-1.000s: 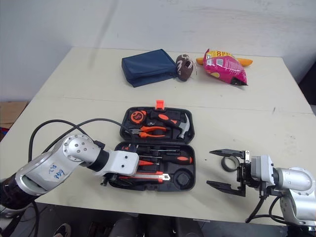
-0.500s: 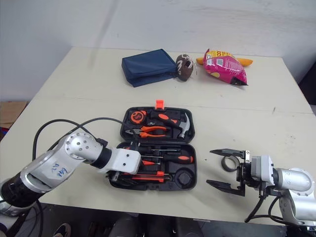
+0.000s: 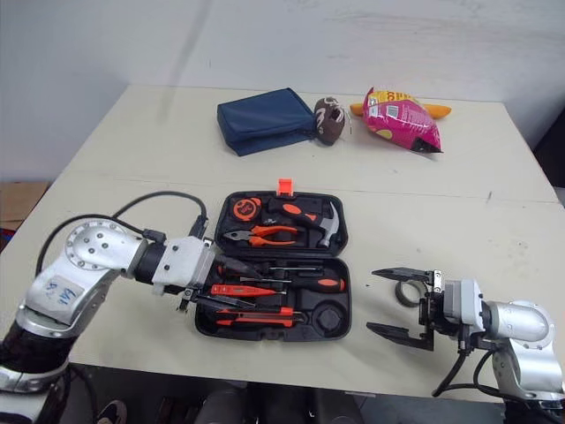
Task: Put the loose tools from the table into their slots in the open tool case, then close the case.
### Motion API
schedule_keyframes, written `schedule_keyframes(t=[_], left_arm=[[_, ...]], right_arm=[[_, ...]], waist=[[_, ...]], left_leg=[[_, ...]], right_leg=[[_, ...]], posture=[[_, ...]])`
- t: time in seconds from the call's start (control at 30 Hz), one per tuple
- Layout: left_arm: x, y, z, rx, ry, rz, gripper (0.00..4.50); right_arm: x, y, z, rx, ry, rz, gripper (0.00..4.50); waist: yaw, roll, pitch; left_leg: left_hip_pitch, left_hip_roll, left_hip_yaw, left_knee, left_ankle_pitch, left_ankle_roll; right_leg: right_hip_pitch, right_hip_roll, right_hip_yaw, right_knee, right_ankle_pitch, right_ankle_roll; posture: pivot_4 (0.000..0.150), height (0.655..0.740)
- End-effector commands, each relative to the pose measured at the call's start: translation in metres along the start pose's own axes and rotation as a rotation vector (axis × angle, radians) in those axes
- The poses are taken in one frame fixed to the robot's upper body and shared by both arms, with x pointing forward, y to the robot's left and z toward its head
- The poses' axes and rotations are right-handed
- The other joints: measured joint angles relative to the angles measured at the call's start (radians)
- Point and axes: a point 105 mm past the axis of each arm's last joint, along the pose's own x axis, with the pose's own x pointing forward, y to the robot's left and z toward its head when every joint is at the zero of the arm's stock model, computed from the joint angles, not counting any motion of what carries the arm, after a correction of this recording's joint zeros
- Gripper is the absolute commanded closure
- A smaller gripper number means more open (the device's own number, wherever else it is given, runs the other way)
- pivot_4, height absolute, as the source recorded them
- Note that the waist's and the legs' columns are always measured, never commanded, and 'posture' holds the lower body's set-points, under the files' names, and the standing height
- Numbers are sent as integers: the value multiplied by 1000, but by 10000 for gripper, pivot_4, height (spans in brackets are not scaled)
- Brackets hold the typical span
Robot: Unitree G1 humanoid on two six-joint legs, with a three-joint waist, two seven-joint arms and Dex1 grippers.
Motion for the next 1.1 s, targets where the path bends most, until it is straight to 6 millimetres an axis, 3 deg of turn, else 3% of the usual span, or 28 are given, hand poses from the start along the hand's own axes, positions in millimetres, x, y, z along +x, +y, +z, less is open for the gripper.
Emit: schedule_keyframes(t=[0.03, 0.37, 0.63, 0.8, 1.1], left_arm=[[7, -7, -11, -8, -12, 16, 44560], [25, -13, -52, -39, 55, 69, 44560], [34, -27, -64, -65, 79, -15, 44560], [38, -37, -73, -45, 109, -70, 44560], [34, -40, -111, -221, 235, -26, 44560]], right_arm=[[-1, -2, 4, -29, -15, -18, 0], [-8, 0, -4, -23, -6, -29, 0], [-14, 3, -9, -21, 1, -33, 0], [-8, 3, -3, -29, -3, -35, 0], [5, -4, 11, -38, -14, -49, 0]], waist=[[0, 0, 0], [-1, 0, 0], [-1, 1, 0], [-1, 2, -2], [0, 7, -9]], left_leg=[[0, 0, 0, 0, 0, 0], [0, 0, 0, -1, -2, 3], [1, 0, 0, -1, -2, 3], [1, 0, 0, -1, -2, 3], [3, 0, 0, -1, -3, 4]], right_leg=[[0, 0, 0, 0, 0, 0], [0, 0, 0, 0, 0, 0], [1, 0, 0, 0, 0, 0], [1, 0, 0, 0, 0, 0], [2, 0, 0, 0, 0, 0]], posture=[[1500, 7400], [1500, 7400], [1500, 7400], [1500, 7400], [1500, 7400]])
